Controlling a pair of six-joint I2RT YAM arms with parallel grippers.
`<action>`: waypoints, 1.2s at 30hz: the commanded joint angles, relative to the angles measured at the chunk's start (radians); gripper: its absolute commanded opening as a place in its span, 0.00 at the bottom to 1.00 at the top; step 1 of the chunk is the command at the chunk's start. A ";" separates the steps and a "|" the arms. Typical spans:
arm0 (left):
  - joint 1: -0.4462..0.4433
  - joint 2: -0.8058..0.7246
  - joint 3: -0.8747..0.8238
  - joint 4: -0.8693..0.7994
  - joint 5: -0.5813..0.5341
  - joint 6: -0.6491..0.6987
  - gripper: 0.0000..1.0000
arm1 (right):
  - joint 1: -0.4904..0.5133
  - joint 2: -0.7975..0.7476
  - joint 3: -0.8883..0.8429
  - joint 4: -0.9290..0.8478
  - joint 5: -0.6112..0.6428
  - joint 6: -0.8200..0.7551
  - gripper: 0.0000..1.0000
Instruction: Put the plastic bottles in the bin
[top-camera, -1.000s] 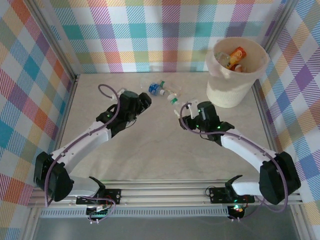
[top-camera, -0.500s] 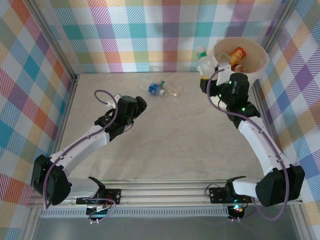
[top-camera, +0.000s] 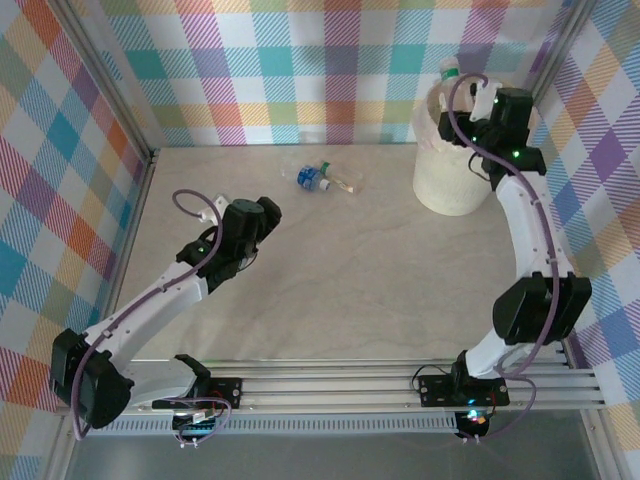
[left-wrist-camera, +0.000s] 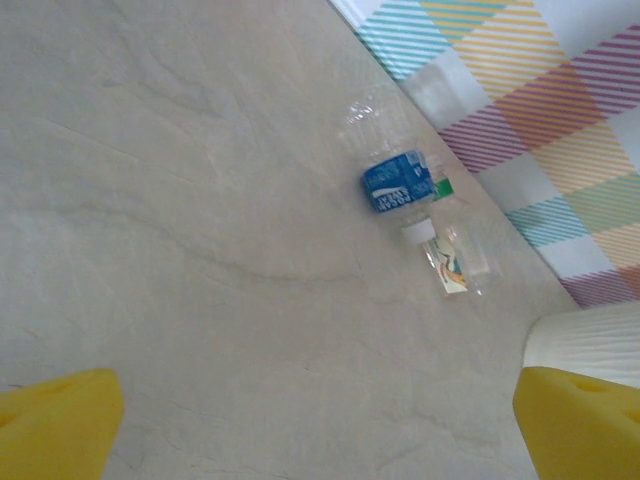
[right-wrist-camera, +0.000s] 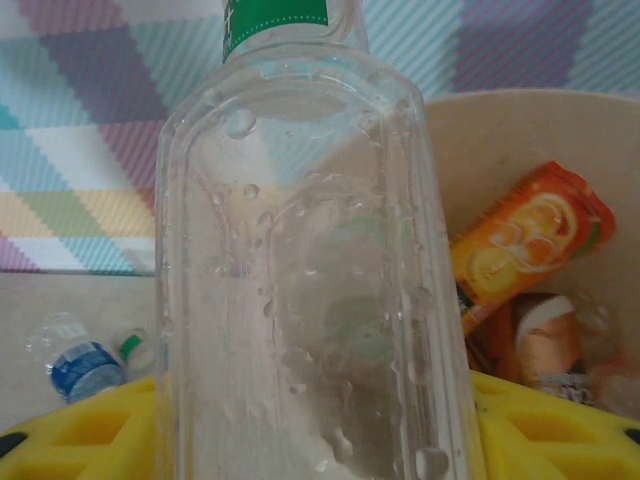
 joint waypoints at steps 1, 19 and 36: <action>0.015 -0.047 -0.025 -0.043 -0.057 -0.009 1.00 | -0.033 0.073 0.134 -0.161 -0.009 -0.001 0.43; 0.026 -0.143 -0.114 -0.047 -0.102 -0.038 1.00 | -0.105 0.375 0.581 -0.460 0.370 0.026 0.61; 0.027 -0.060 -0.094 -0.018 -0.058 -0.031 1.00 | -0.103 0.268 0.525 -0.422 0.334 0.030 1.00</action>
